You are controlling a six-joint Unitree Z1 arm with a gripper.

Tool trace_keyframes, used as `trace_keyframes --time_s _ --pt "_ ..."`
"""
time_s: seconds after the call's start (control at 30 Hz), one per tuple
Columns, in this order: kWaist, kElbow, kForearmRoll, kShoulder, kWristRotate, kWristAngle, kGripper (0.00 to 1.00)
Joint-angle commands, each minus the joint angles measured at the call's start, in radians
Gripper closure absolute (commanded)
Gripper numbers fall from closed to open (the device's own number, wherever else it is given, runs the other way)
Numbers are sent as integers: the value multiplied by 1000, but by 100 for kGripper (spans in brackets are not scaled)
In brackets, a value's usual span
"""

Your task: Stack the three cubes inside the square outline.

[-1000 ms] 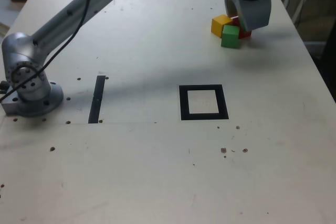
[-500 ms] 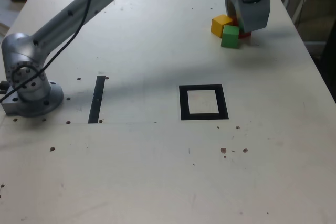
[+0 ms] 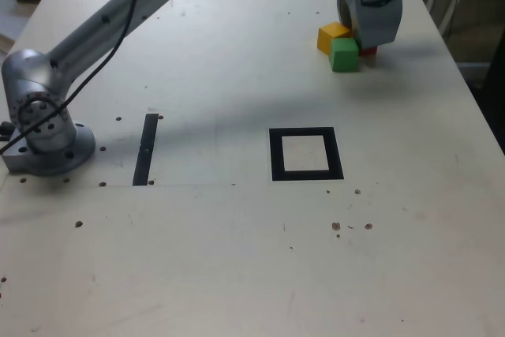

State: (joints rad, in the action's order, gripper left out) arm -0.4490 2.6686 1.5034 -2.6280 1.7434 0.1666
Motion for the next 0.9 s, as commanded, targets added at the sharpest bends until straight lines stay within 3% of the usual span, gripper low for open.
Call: trace_keyframes --time_s 0.0,0.2,0.53,0.87 --pt "-2 14 5 -8 2 0 52" --pt "-2 23 12 -12 2 2 59" --pt "7 43 46 -7 -14 8 59" --pt "31 -7 82 97 -47 8 59"
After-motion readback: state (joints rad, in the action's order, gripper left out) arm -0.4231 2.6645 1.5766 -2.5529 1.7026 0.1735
